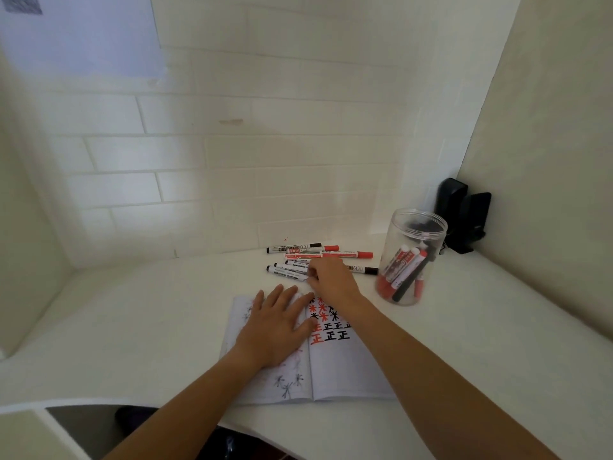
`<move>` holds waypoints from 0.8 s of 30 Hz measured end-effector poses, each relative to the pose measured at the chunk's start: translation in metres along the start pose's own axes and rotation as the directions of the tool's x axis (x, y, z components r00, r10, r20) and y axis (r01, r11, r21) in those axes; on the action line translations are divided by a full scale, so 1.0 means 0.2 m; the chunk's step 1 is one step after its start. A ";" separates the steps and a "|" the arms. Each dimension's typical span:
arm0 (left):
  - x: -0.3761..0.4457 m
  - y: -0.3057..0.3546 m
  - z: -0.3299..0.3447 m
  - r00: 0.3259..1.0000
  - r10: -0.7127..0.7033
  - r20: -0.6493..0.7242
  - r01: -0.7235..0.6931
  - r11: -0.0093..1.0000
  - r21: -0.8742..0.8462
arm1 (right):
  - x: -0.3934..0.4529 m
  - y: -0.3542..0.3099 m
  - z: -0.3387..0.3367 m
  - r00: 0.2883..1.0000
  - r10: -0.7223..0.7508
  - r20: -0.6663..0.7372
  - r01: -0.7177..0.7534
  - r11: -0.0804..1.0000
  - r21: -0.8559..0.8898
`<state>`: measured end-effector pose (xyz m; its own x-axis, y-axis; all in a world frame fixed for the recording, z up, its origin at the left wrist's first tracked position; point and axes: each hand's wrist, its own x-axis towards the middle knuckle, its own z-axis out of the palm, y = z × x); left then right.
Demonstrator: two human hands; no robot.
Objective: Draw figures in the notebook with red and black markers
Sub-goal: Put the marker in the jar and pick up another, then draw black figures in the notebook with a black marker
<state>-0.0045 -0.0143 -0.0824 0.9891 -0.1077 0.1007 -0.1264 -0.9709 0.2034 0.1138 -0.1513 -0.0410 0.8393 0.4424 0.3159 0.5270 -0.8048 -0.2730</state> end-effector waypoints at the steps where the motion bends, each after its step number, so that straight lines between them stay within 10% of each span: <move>1: 0.00 0.00 0.00 1.000 0.001 -0.002 -0.001 1.000 -0.003 | 0.01 0.00 0.00 1.000 0.008 0.020 -0.008 1.000 0.012; 6: 0.00 0.01 -0.01 1.000 0.005 -0.016 -0.006 0.999 -0.040 | 0.01 0.00 -0.05 0.972 -0.046 0.228 0.059 0.997 -0.051; 10: -0.01 0.00 0.00 0.996 -0.012 -0.090 -0.002 0.989 -0.151 | -0.07 0.04 -0.16 0.998 0.032 0.062 -0.041 0.988 0.148; 16: -0.03 0.00 -0.02 0.917 0.047 -0.396 -0.164 0.950 -0.267 | -0.34 0.01 -0.26 0.942 0.129 0.308 -0.333 0.434 0.837; 19: -0.03 0.00 -0.03 0.877 0.116 -0.466 -0.235 0.950 -0.206 | -0.46 0.02 -0.23 0.941 0.031 0.337 -0.329 0.312 0.891; 24: -0.03 0.00 -0.03 0.882 0.050 -0.468 -0.178 0.956 -0.234 | -0.52 0.11 -0.23 0.951 0.265 0.160 -0.227 0.246 0.942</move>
<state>-0.0119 -0.0131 -0.0778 0.8307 -0.0434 0.5550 -0.3149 -0.8587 0.4043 0.0316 -0.2331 -0.0391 0.9592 0.2705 0.0828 0.0649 0.0745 -0.9951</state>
